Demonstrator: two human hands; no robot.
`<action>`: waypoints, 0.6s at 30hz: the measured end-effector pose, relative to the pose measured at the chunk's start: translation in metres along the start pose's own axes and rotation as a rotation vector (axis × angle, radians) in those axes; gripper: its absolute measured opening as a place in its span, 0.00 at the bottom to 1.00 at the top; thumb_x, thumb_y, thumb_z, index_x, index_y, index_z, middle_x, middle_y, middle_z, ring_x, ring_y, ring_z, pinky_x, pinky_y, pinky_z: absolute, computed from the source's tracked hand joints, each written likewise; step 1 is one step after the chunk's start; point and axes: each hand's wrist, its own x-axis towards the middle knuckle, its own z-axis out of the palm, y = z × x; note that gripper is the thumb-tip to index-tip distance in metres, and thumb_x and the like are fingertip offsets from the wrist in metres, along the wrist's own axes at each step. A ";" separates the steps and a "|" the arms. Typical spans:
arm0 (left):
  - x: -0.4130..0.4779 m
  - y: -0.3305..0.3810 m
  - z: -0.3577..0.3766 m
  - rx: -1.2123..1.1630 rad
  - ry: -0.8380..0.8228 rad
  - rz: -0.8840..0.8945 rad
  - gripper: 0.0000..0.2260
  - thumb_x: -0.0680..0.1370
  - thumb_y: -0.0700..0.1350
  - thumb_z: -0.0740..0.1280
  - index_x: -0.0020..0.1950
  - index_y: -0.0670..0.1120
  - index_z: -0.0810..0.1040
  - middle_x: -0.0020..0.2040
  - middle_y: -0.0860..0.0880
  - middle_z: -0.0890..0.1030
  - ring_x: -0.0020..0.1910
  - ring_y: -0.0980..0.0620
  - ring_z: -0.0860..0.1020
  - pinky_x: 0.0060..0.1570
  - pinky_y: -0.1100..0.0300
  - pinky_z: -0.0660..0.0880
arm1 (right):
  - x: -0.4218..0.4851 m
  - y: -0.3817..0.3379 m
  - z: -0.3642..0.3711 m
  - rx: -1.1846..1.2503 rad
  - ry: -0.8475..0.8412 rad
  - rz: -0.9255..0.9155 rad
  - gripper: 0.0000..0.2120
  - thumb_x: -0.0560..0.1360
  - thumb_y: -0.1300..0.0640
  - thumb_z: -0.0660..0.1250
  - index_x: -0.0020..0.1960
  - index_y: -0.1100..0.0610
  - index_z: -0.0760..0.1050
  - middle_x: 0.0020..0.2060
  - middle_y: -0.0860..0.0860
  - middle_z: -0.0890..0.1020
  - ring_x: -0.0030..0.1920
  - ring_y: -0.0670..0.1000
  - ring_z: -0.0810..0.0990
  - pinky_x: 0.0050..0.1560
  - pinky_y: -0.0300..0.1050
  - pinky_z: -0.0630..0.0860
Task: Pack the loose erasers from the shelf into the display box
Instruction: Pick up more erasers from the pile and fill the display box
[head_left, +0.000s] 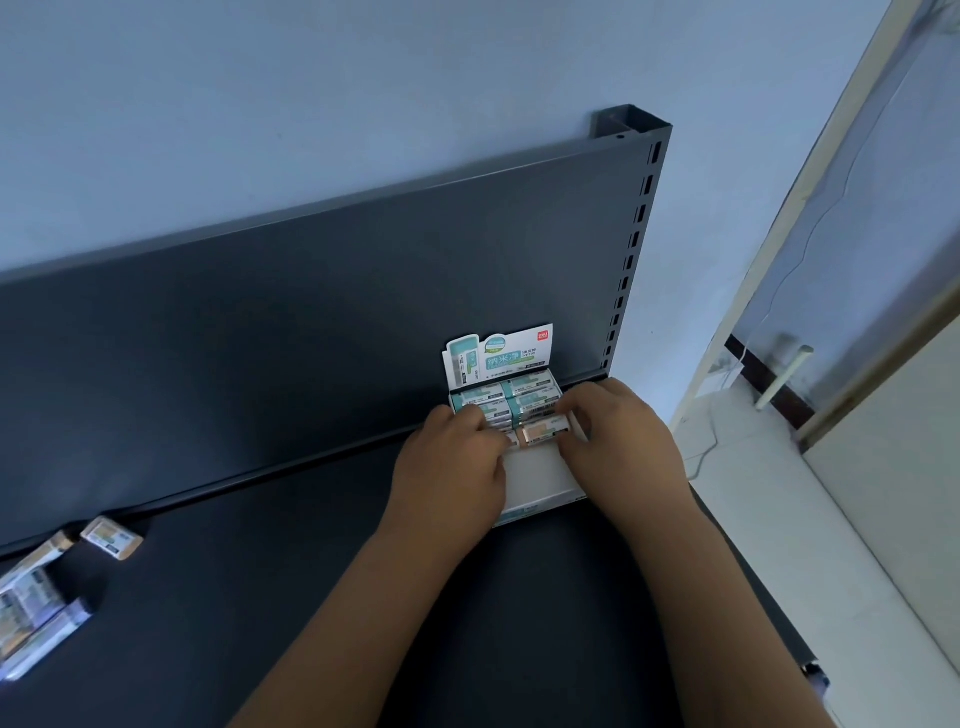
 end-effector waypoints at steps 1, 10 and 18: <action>0.000 0.000 0.000 0.001 -0.002 -0.001 0.10 0.76 0.45 0.65 0.51 0.52 0.85 0.45 0.55 0.76 0.45 0.50 0.70 0.37 0.55 0.75 | 0.001 0.000 0.000 -0.004 -0.011 0.006 0.09 0.72 0.56 0.70 0.51 0.46 0.79 0.48 0.44 0.76 0.42 0.48 0.76 0.41 0.47 0.78; -0.001 0.001 -0.001 0.009 -0.046 0.035 0.16 0.76 0.42 0.64 0.60 0.57 0.81 0.49 0.55 0.74 0.47 0.49 0.68 0.36 0.56 0.71 | -0.003 -0.002 0.003 -0.119 -0.023 0.010 0.07 0.74 0.54 0.67 0.45 0.49 0.84 0.40 0.48 0.71 0.39 0.51 0.75 0.36 0.47 0.78; -0.001 0.002 0.000 0.032 -0.040 0.041 0.14 0.77 0.42 0.64 0.58 0.56 0.82 0.48 0.54 0.74 0.46 0.49 0.68 0.35 0.56 0.70 | -0.008 -0.002 0.004 -0.147 -0.048 -0.031 0.11 0.76 0.46 0.64 0.44 0.49 0.83 0.43 0.47 0.70 0.47 0.51 0.73 0.39 0.46 0.77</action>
